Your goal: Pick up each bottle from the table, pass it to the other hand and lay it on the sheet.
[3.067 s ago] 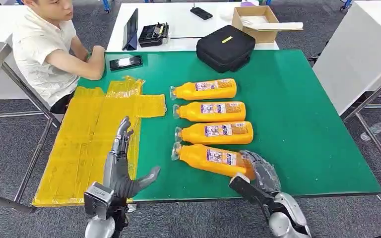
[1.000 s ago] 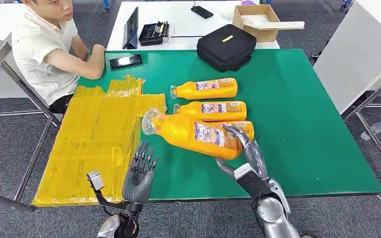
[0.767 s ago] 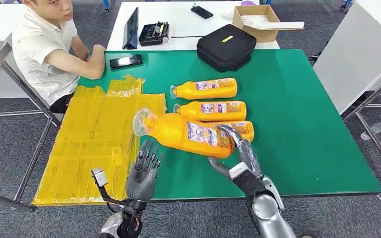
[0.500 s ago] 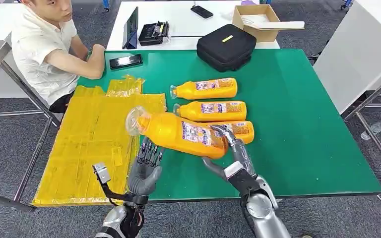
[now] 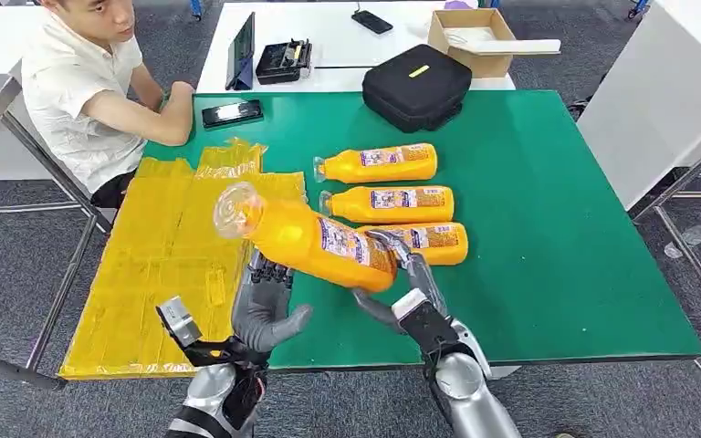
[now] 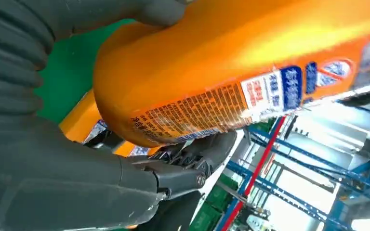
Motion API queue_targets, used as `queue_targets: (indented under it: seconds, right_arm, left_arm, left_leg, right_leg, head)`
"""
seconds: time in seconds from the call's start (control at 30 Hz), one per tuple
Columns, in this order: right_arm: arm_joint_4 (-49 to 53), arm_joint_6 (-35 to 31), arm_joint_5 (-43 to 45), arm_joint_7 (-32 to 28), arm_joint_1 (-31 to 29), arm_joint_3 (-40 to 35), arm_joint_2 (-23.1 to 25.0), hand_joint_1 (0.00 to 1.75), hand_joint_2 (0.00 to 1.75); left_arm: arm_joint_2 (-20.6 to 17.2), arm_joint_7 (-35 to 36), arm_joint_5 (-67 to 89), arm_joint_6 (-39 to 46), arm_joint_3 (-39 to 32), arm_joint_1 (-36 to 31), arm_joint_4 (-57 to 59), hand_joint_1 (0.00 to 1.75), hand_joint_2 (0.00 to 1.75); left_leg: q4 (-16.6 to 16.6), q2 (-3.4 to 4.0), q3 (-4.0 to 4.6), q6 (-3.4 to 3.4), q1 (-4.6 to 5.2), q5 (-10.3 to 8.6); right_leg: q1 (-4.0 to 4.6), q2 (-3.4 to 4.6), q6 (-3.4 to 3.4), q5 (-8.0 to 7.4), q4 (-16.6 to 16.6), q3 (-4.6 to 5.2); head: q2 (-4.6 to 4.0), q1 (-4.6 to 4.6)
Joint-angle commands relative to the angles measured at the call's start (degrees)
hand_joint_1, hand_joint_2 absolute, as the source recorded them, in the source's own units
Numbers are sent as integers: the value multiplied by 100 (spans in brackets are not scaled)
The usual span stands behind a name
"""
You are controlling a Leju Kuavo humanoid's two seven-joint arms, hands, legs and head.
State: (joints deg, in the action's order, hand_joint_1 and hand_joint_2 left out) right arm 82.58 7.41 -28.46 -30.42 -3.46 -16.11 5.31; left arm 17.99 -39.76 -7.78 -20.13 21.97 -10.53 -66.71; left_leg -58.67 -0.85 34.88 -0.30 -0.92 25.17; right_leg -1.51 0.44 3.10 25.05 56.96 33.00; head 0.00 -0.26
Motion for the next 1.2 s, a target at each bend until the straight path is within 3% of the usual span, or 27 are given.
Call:
queue_targets:
  seconds: [0.03,0.5,0.87,1.2]
  right_arm:
    - [-489,23,7,33,-348,-235,-21,150,175]
    - [-653,12,-99,25,-526,-668,10,159,175]
    - [-712,-101,-185,-6,-547,-1016,44,145,175]
    - [-792,-65,-109,-32,-495,-1141,39,166,175]
  left_arm:
    - [201,-16,13,54,192,88,-262,0,175]
    - [201,121,-552,-22,147,-177,251,0,175]
    - [201,233,-892,9,131,-343,641,0,175]
    - [201,255,-858,149,79,-327,592,0,175]
  left_leg:
    - [0,14,-11,6,0,5]
    - [2,11,-15,8,0,5]
    - [1,4,-8,5,1,0]
    - [-1,4,-11,5,-2,3]
  right_leg:
    - [4,5,-13,1,-5,-11]
    - [4,0,-15,2,-7,-16]
    - [2,-4,-10,0,-3,-8]
    - [6,-6,-14,1,-5,-12]
  head:
    - [0,-2]
    - [0,0]
    - [0,-2]
    - [0,-2]
